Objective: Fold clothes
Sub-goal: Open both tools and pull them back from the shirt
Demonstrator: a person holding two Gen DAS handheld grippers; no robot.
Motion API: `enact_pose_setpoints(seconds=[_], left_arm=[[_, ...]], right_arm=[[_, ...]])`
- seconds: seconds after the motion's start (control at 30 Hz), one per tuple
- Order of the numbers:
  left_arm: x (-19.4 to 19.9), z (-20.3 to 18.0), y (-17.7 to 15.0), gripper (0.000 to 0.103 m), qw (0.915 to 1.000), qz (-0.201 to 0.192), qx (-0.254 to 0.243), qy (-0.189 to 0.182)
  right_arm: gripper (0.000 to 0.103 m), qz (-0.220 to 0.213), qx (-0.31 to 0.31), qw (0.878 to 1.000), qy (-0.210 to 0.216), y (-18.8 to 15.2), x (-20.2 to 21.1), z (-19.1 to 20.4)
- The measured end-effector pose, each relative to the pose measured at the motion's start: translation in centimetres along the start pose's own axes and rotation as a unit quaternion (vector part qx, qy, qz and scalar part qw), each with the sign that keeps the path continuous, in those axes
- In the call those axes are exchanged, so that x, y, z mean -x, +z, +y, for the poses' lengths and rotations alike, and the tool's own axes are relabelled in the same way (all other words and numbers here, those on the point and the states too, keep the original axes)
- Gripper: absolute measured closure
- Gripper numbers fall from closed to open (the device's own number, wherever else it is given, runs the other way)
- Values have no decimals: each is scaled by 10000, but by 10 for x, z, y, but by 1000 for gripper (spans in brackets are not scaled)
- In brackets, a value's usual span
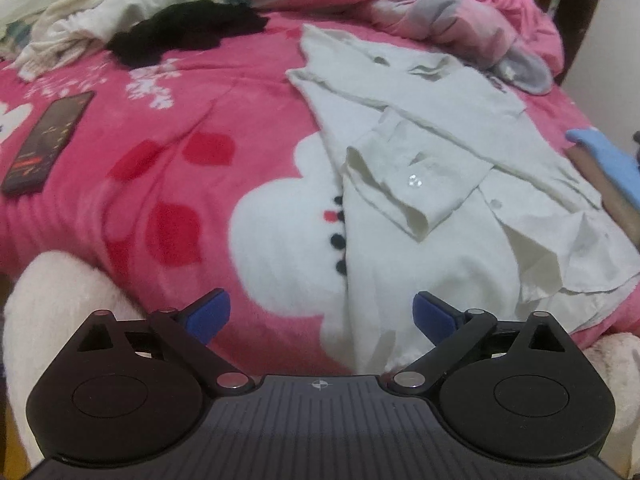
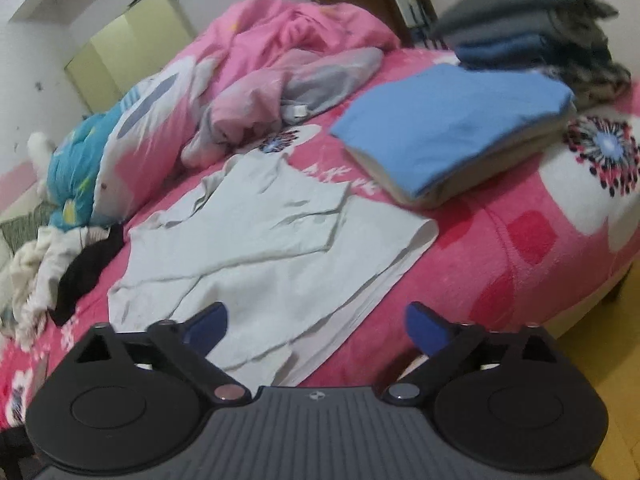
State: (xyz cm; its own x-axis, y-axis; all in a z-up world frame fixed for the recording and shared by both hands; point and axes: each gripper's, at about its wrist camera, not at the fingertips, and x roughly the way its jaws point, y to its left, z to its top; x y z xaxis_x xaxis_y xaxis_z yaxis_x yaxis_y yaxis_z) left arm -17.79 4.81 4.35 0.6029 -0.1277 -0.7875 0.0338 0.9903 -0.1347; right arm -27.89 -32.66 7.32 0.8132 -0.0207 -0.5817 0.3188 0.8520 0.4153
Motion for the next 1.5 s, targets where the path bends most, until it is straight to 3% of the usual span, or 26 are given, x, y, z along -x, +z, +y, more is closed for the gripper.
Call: enact_pose_setpoints(seconds=[0.2,0.33,0.7,1.3,1.43,1.5], left_arm=[[10,-5,-11,1,9980,-32,-203,602],[15,-4,-15,0,9959,-157,-257,849],[15,2,-18,0,9923,-182,-322,1179],[11,-1,-22,0,9890,-142,-529,1374],[15,0,-24,0,9909,-284,-545,1196],[18,2,-27,0,9944,-417,-462,851]], right_arm=[[0,-53,-61,9985,-536,-18,8,15],[0,208,259,9956,-876,-26,2,25],[0,587,437,9942,-788,-35,-5,39],[0,902,507,9914,-801,-43,-19,43],[0,787,654,9910,-860,-44,-19,46],[0,574,741,9919,-857,-43,-15,47]])
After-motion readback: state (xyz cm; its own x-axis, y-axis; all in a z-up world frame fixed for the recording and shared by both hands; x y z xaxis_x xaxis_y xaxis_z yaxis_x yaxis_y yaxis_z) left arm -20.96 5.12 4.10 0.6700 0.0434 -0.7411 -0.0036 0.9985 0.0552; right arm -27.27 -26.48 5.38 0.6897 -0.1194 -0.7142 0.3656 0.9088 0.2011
